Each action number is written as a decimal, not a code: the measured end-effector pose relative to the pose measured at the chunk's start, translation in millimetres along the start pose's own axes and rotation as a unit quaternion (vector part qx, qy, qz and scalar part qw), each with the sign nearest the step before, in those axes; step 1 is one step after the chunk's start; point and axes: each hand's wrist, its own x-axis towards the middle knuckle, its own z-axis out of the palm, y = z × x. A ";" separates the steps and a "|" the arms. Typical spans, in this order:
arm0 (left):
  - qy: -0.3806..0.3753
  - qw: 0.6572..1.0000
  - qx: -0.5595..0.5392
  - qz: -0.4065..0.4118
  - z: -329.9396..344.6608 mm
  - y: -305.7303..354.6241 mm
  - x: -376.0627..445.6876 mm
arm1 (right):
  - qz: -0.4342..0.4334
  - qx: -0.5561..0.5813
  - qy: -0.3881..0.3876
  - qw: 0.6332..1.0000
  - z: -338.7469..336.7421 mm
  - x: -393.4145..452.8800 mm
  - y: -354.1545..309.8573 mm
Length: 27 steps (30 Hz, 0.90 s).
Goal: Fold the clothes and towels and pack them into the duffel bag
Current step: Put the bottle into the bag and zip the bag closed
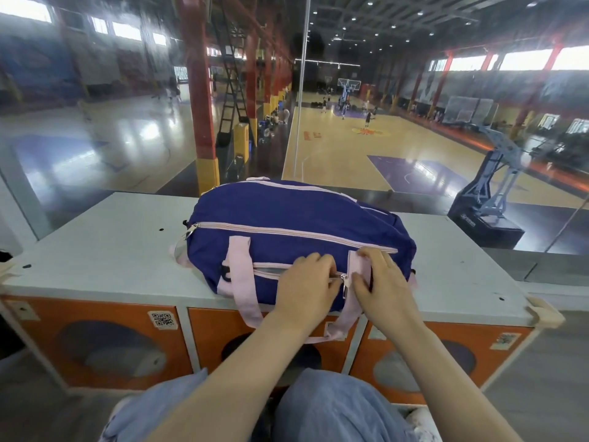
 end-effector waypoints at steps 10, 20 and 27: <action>0.011 0.998 0.066 0.000 22.4 1.5 -4.4 | 0.072 0.032 -0.006 0.997 7.8 4.9 2.8; 0.011 0.999 0.025 -0.028 26.7 5.8 -8.2 | 0.111 0.049 -0.023 0.992 -1.6 7.6 5.4; 0.016 1.000 -0.003 0.001 23.0 1.9 -7.7 | 0.121 0.055 0.008 0.991 -2.1 8.4 -2.4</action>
